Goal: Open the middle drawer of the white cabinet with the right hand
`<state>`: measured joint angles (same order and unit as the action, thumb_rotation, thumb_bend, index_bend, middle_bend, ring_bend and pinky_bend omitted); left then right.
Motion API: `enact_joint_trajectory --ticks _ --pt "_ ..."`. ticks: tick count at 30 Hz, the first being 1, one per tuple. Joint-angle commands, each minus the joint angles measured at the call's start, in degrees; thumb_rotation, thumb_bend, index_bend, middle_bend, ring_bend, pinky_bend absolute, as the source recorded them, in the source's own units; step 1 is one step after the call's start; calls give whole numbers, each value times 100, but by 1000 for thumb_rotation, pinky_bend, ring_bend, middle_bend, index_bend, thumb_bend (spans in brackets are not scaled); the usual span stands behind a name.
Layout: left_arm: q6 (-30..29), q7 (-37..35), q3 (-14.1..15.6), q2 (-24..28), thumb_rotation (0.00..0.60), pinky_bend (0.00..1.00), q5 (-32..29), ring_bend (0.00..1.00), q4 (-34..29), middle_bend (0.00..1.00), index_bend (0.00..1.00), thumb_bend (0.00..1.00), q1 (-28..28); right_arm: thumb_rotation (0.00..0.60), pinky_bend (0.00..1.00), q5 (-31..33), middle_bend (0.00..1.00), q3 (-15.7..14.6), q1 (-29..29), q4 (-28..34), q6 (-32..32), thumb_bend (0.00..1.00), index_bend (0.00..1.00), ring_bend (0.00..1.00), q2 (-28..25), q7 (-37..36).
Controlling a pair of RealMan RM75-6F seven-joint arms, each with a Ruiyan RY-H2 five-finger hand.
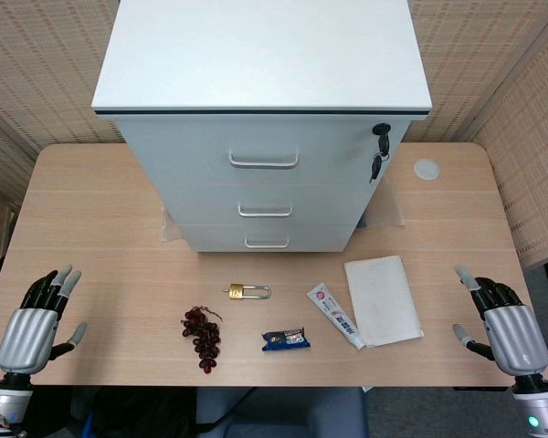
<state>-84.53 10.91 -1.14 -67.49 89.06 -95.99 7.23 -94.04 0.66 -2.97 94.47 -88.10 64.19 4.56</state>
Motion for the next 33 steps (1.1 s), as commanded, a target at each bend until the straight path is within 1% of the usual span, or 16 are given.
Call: enact_joint_trajectory --ticks 1,13,17,20,23,27,30,33 --pt "-2 -1 1 1 600 104 -1 0 4 0 25 326 -3 600 243 -5 251 -2 0 3 -3 219 65 193 -2 -4" --pt "-61 0 1 36 600 104 25 0 -27 0 25 326 -26 600 243 -63 254 -7 11 33 -64 219 66 196 -42 -18" --pt "-61 -6 9 40 600 104 46 0 -32 0 25 327 -24 600 243 -105 263 6 -48 138 -10 218 66 201 -80 -47" --pt "-53 -3 4 46 600 104 47 0 -36 0 25 326 -16 600 252 -186 296 48 -166 267 83 219 66 226 -146 -1" --pt "-49 7 -7 58 600 104 64 0 -50 0 25 326 1 600 323 -337 354 139 -386 464 254 218 86 311 -243 166" --pt "-43 13 -10 61 600 104 73 0 -65 0 25 326 11 600 502 -454 494 332 -730 790 546 219 127 510 -380 483" --pt "-31 11 -1 67 600 104 72 0 -66 0 25 326 12 600 644 -467 604 505 -1042 1086 863 251 144 629 -477 694" --pt "-31 9 -3 79 600 104 70 0 -68 0 25 326 13 600 724 -389 684 714 -1367 1346 1200 292 147 706 -509 966"
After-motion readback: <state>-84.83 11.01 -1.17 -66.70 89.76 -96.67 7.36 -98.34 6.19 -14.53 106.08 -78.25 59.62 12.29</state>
